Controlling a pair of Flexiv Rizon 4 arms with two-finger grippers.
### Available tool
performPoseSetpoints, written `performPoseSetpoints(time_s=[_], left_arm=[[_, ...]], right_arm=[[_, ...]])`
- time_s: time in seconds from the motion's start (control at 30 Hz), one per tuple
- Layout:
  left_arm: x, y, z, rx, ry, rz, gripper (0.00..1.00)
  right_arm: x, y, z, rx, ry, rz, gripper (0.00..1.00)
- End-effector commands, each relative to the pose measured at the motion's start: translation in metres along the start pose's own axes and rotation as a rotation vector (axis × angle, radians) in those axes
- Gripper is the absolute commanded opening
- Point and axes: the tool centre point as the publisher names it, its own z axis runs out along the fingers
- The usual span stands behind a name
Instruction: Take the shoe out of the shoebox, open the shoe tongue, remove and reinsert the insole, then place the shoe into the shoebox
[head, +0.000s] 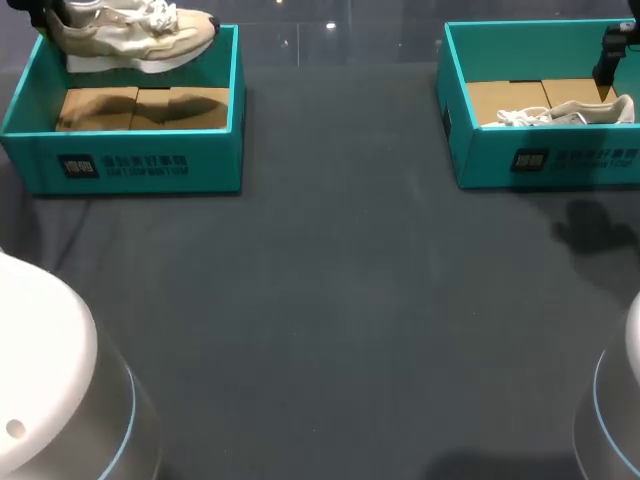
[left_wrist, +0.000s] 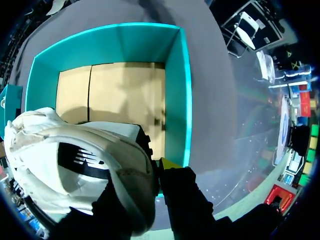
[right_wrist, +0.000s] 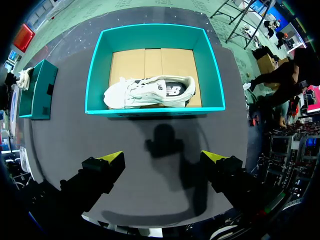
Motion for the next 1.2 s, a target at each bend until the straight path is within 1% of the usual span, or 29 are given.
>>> performPoseSetpoints(time_s=[0.03,0.23,0.43,0.5,0.57,1.07,1.1,1.2], left_arm=[[0.0,-0.028,-0.051,-0.045,0.017,-0.008,0.0],[-0.006,-0.047,-0.089,-0.058,0.074,-0.047,0.0],[-0.019,-0.081,-0.12,-0.097,0.102,-0.063,0.0],[-0.022,-0.092,-0.128,-0.097,0.102,-0.066,0.0],[-0.026,-0.103,-0.137,-0.102,0.077,-0.044,0.0],[-0.026,-0.103,-0.137,-0.102,0.077,-0.044,0.0],[-0.028,-0.11,-0.139,-0.107,0.078,-0.044,0.0],[-0.032,-0.129,-0.152,-0.11,0.033,-0.062,0.0]], right_arm=[[0.001,0.0,0.0,0.001,-0.001,0.001,1.0],[0.001,0.0,0.0,0.001,-0.001,0.001,1.0],[0.001,0.0,0.0,0.001,-0.001,0.001,1.0],[0.001,0.0,0.0,0.001,-0.001,0.001,1.0],[0.001,0.0,0.0,0.001,-0.001,0.001,1.0],[0.001,0.0,0.0,0.001,-0.001,0.001,1.0],[0.001,0.0,0.0,0.001,-0.001,0.001,1.0],[0.001,0.0,0.0,0.001,-0.001,0.001,1.0]])
